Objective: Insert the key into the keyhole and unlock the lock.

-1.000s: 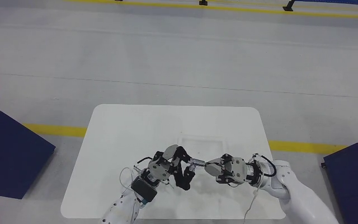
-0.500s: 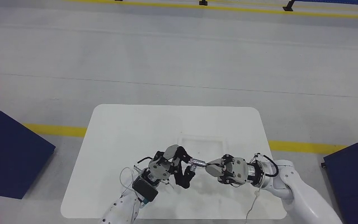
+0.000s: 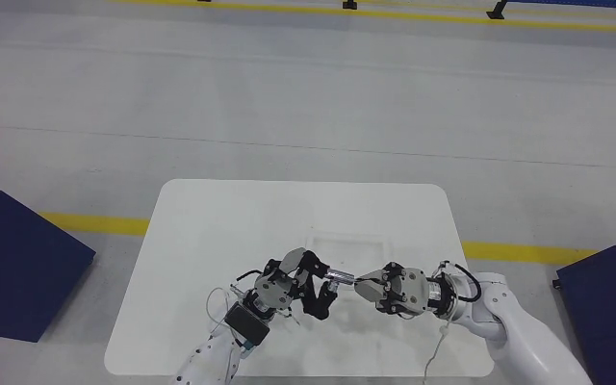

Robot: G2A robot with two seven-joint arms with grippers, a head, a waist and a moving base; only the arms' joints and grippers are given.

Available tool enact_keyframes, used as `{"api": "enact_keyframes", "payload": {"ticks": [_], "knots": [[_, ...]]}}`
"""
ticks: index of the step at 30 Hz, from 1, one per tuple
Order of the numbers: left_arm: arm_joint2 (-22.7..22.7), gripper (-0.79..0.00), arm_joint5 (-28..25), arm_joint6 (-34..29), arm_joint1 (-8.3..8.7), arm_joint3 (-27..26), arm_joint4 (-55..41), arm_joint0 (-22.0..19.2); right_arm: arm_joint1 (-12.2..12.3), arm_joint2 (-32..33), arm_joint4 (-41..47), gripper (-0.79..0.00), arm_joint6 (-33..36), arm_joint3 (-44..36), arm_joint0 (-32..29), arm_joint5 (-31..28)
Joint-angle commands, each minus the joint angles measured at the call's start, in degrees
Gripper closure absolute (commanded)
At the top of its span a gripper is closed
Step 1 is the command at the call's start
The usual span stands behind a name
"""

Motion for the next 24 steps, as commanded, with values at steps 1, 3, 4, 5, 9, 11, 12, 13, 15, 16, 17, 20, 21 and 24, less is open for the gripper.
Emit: {"api": "enact_keyframes", "payload": {"ticks": [1,3,4,5,9,11,12,13,15,16,17,20,21,24], "knots": [[0.0,0.000,0.0,0.0,0.02,0.0,0.1,0.0,-0.1,0.3,-1.0,0.000,0.8,-0.1,0.0,-0.1],[0.0,0.000,0.0,-0.1,0.04,0.0,0.1,0.0,-0.3,0.5,-2.1,0.000,1.6,-0.2,0.0,-0.4],[0.0,0.000,0.0,-0.2,0.04,-0.1,0.0,0.1,-0.4,0.7,-2.7,0.000,2.1,-0.3,0.0,-0.5],[0.0,0.000,0.0,-0.2,0.05,-0.1,0.0,0.1,-0.4,0.8,-3.4,0.000,2.5,-0.4,-0.1,-0.7],[0.1,0.000,-0.2,-0.1,0.06,-0.1,-0.3,0.1,-0.7,1.0,-5.6,0.000,4.2,-0.6,-0.3,-0.6],[0.1,0.000,-0.3,0.0,0.04,-0.1,-0.7,0.1,-0.8,1.2,-6.6,0.000,4.8,-0.7,-0.4,-0.6],[0.1,0.000,-0.4,0.0,0.04,0.0,-0.8,0.1,-0.9,1.3,-7.1,0.000,5.1,-0.7,-0.4,-0.6],[0.1,0.000,-0.4,0.1,0.03,0.0,-0.9,0.1,-0.9,1.3,-7.4,0.000,5.5,-0.7,-0.5,-0.7],[0.2,0.000,-0.4,0.1,0.03,0.0,-1.0,0.1,-1.0,1.4,-8.1,0.000,6.0,-0.6,-0.6,-0.9],[0.2,0.000,-0.4,0.0,0.02,0.0,-1.1,0.1,-1.1,1.5,-8.3,0.000,6.4,-0.6,-0.6,-1.0],[0.2,0.000,-0.4,0.1,0.01,0.0,-1.2,0.1,-1.2,1.5,-8.6,0.000,6.6,-0.5,-0.6,-1.2],[0.3,0.000,-0.6,0.3,-0.05,0.1,-1.9,0.1,-1.4,1.6,-9.4,0.000,7.1,-0.4,-0.6,-1.3],[0.4,0.000,-1.0,0.7,-0.12,0.0,-3.0,0.3,-1.4,1.6,-9.5,0.000,7.2,-0.3,-0.6,-1.2],[0.6,0.000,-1.8,1.1,-0.27,0.2,-4.6,0.2,-1.6,1.5,-9.7,-0.065,7.2,-0.1,-0.6,-1.0]]}}
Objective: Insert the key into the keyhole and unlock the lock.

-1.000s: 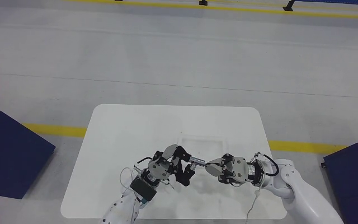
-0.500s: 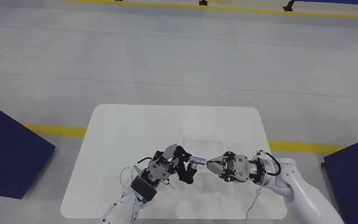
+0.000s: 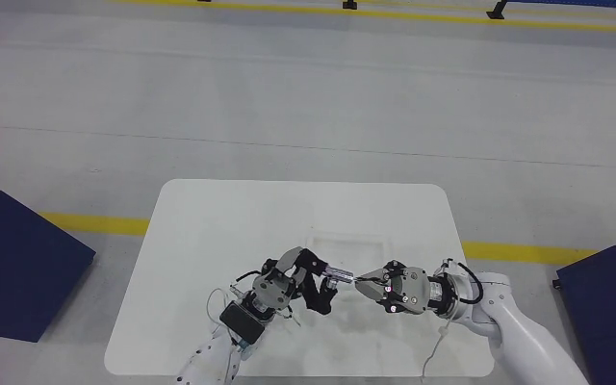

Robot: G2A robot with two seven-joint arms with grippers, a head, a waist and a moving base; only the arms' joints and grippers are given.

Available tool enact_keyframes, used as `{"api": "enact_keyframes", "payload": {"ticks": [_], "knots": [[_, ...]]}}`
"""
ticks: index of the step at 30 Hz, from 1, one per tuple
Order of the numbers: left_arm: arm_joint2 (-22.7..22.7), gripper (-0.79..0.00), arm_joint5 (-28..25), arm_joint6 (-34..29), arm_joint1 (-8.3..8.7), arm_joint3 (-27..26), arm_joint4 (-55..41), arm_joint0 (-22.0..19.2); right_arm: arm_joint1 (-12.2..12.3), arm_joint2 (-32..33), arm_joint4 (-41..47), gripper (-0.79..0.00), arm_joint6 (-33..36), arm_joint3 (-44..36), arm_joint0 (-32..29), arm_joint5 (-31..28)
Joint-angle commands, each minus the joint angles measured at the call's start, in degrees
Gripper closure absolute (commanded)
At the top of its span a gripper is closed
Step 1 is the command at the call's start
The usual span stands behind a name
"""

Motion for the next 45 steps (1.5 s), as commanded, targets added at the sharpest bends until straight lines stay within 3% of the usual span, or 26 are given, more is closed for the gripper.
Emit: {"api": "enact_keyframes", "payload": {"ticks": [1,5,14,17,19,20,23,26,29,31,42,45], "knots": [[0.2,0.000,-0.5,0.2,-0.09,0.2,-0.9,0.0,-0.1,-0.1,0.0,-0.089,-0.1,0.2,0.0,0.2],[0.4,0.000,-0.4,0.4,-0.17,0.4,-0.9,-0.2,-0.4,-0.3,0.2,-0.145,-0.4,0.6,0.2,0.4],[0.4,0.000,0.1,0.3,-0.22,0.5,-0.7,-0.3,-0.9,-0.2,0.2,-0.166,-0.6,0.8,0.3,0.8],[0.3,0.000,0.2,0.2,-0.23,0.5,-0.8,-0.3,-1.0,0.0,0.1,-0.345,-0.7,0.8,0.2,0.7],[0.2,0.000,0.2,0.2,-0.23,0.6,-0.9,-0.3,-1.1,0.3,-0.1,-0.711,-0.5,0.8,0.0,0.5],[0.2,0.000,0.1,0.2,-0.24,0.6,-0.9,-0.3,-1.1,0.5,-0.4,-0.785,-0.4,0.7,-0.1,0.2],[0.2,0.000,0.1,0.2,-0.24,0.8,-1.1,-0.3,-1.2,1.4,-3.3,-0.785,1.4,-0.2,-0.5,-1.8],[0.1,0.000,0.2,0.2,-0.26,0.9,-1.2,-0.4,-1.2,3.0,-12.6,-0.785,7.3,-2.8,-1.2,-7.9],[0.1,0.000,0.2,0.2,-0.30,1.0,-1.3,-0.4,-0.9,4.1,-29.9,-0.785,18.3,-4.7,-2.7,-19.0],[0.2,0.000,0.2,0.2,-0.32,1.1,-1.3,-0.4,-0.7,4.6,-40.1,-0.785,25.3,-3.6,-4.2,-30.0],[0.3,0.000,0.2,0.3,-0.42,1.5,-1.3,-0.5,-0.7,4.8,-41.5,-0.785,25.5,-3.3,-4.5,-32.2],[0.3,0.000,0.2,0.3,-0.43,1.5,-1.4,-0.5,-0.8,6.7,-46.0,-0.785,22.5,-4.3,-4.2,-38.9]]}}
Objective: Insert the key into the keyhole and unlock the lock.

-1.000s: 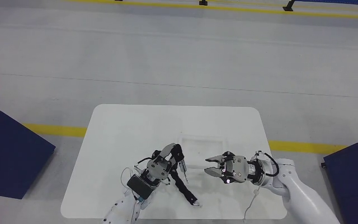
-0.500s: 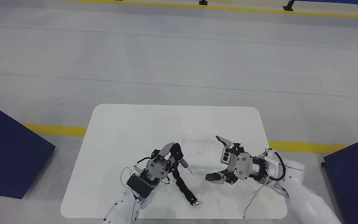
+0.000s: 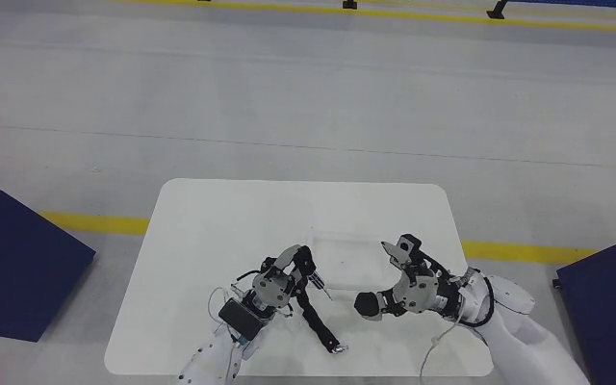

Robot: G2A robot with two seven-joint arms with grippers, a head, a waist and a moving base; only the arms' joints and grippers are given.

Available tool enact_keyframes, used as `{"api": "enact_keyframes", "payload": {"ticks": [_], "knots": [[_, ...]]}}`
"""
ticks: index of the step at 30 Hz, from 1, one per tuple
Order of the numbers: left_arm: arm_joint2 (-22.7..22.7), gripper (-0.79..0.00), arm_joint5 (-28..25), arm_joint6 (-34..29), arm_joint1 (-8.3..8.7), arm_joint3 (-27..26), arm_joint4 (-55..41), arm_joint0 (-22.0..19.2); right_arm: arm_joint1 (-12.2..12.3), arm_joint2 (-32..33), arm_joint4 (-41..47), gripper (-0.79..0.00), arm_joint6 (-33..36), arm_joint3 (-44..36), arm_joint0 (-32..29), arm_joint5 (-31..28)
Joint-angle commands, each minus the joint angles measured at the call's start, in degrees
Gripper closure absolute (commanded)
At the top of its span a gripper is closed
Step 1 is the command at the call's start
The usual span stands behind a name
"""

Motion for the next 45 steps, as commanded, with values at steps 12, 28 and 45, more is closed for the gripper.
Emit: {"api": "enact_keyframes", "payload": {"ticks": [12,28,45], "knots": [[-0.2,0.000,-0.1,0.0,-0.16,0.2,-1.4,-0.1,0.1,6.3,-30.0,-0.785,-6.6,-2.0,-4.1,-31.1],[-13.2,0.000,-3.9,-6.8,3.02,-12.7,3.4,-0.3,0.1,6.3,-30.0,-0.785,-6.6,-2.0,-4.1,-31.1],[-14.4,0.000,-7.9,-10.4,3.79,1.1,5.9,-5.4,0.1,6.3,-30.0,-0.785,-6.6,-2.0,-4.1,-31.1]]}}
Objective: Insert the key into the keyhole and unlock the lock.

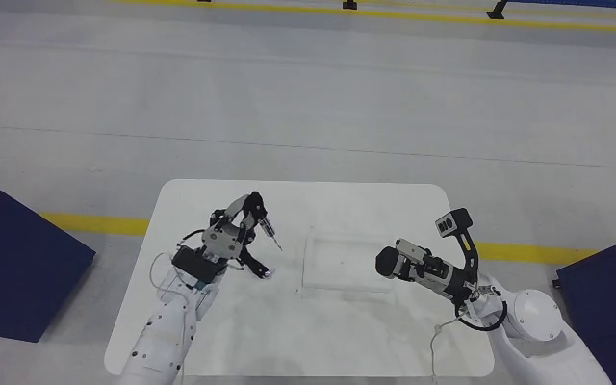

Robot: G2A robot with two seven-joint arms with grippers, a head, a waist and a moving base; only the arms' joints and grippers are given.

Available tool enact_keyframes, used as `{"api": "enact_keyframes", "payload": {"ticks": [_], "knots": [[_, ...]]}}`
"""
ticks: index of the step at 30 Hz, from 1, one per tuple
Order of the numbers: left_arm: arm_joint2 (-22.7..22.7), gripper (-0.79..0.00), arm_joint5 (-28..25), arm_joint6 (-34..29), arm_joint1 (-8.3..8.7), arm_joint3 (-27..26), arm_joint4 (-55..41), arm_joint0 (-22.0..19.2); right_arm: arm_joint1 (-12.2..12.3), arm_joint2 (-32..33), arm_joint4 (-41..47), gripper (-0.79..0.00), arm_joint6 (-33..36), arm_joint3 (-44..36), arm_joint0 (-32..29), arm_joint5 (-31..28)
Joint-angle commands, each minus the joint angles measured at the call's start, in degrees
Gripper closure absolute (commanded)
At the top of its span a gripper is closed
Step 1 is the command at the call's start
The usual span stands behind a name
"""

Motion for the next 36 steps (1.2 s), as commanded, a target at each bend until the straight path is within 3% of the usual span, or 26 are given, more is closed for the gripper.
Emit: {"api": "enact_keyframes", "payload": {"ticks": [1,8,14,30,36], "knots": [[1.3,0.000,-0.5,-0.4,-0.18,3.5,0.3,-1.1,0.0,0.0,0.0,-0.785,0.0,0.0,0.0,0.0],[5.7,0.000,-2.8,-2.2,-0.94,12.8,1.0,-4.6,0.0,0.0,0.0,-0.785,0.0,0.0,0.0,0.0],[6.0,0.000,-5.7,-3.9,-0.11,20.2,6.0,-7.2,0.0,0.0,0.0,-0.785,0.0,0.0,0.0,0.0],[8.2,0.000,-14.9,-12.2,1.75,31.5,14.6,-11.4,0.0,0.0,0.0,-0.785,0.0,0.0,0.0,0.0],[8.9,0.000,-17.6,-16.7,2.04,33.5,15.1,-12.7,0.0,0.0,0.0,-0.785,0.0,0.0,0.0,0.0]]}}
